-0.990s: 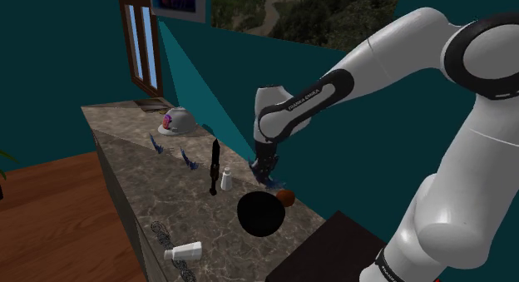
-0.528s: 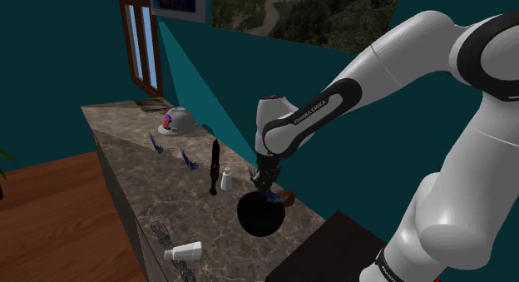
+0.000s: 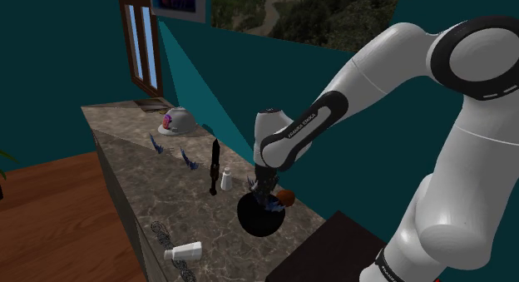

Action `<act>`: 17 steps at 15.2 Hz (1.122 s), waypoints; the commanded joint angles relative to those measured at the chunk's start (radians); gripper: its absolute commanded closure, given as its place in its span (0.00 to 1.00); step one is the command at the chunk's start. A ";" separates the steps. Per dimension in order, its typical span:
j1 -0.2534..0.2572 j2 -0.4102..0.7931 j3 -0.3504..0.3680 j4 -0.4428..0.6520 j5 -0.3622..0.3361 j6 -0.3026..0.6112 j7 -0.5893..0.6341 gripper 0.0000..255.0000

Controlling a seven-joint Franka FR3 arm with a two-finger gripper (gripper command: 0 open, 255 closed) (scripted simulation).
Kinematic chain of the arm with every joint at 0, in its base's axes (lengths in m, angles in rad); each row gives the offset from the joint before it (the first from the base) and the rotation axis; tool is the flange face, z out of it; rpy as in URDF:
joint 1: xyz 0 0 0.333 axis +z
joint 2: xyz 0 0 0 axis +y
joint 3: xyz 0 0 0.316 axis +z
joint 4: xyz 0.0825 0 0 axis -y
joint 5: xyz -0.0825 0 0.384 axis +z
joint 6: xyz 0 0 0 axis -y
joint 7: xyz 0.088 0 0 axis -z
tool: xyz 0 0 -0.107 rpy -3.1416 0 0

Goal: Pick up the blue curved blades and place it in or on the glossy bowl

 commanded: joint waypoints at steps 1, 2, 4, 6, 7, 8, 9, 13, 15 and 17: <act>0.000 0.009 0.000 -0.005 -0.001 0.015 0.000 1.00; 0.000 0.010 0.000 -0.005 -0.001 0.015 0.000 1.00; 0.000 0.010 0.000 -0.005 -0.001 0.015 0.000 1.00; 0.000 0.010 0.000 -0.005 -0.001 0.015 0.000 1.00; 0.000 0.010 0.000 -0.005 -0.001 0.015 0.000 1.00; 0.000 0.010 0.000 -0.005 -0.001 0.015 0.000 0.00; 0.000 0.010 0.000 -0.005 -0.001 0.015 0.000 0.00; 0.000 0.010 0.000 -0.005 -0.001 0.015 0.000 0.00; -0.001 -0.047 0.000 0.012 0.002 -0.058 -0.002 0.00; -0.002 -0.093 0.000 0.031 0.005 -0.124 -0.004 0.00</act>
